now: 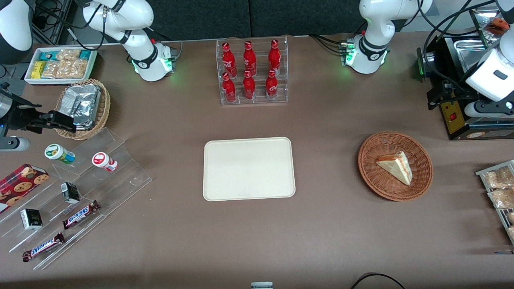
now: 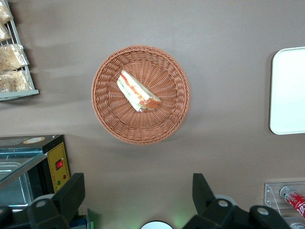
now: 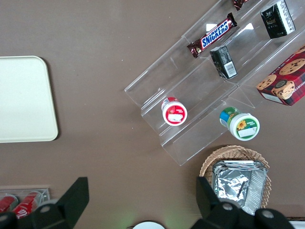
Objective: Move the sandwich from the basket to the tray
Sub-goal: 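Move the left gripper down over the sandwich in the wicker basket, then close the left gripper on the wrapped sandwich and lift it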
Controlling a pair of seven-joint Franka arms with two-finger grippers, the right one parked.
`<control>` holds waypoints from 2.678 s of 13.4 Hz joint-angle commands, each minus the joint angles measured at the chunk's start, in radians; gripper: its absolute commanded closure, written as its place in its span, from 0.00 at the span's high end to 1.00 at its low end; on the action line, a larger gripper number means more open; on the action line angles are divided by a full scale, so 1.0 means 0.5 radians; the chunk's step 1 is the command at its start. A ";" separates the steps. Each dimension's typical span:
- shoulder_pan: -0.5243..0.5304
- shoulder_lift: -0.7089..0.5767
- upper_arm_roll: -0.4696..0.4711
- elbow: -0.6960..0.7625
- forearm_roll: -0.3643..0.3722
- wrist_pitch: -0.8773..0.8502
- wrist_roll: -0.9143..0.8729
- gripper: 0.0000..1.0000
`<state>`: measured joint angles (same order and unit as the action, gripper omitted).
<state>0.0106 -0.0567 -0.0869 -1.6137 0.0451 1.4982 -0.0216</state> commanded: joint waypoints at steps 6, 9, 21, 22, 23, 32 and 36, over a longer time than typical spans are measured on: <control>0.077 0.266 -0.007 0.012 0.011 0.001 -0.192 1.00; 0.163 0.447 -0.007 -0.189 -0.020 0.431 -1.016 1.00; 0.178 0.779 0.005 -1.080 -0.004 1.835 -1.684 1.00; 0.178 0.831 0.005 -1.080 -0.004 1.905 -1.684 0.99; 0.178 0.871 0.005 -1.080 -0.007 1.961 -1.690 0.66; 0.062 0.782 -0.129 -0.214 -0.026 0.857 -1.696 0.00; -0.171 0.798 -0.259 0.104 -0.173 0.565 -1.773 0.00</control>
<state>-0.0175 0.3149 -0.2078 -1.6047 -0.0076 1.8074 -0.8774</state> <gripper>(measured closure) 0.749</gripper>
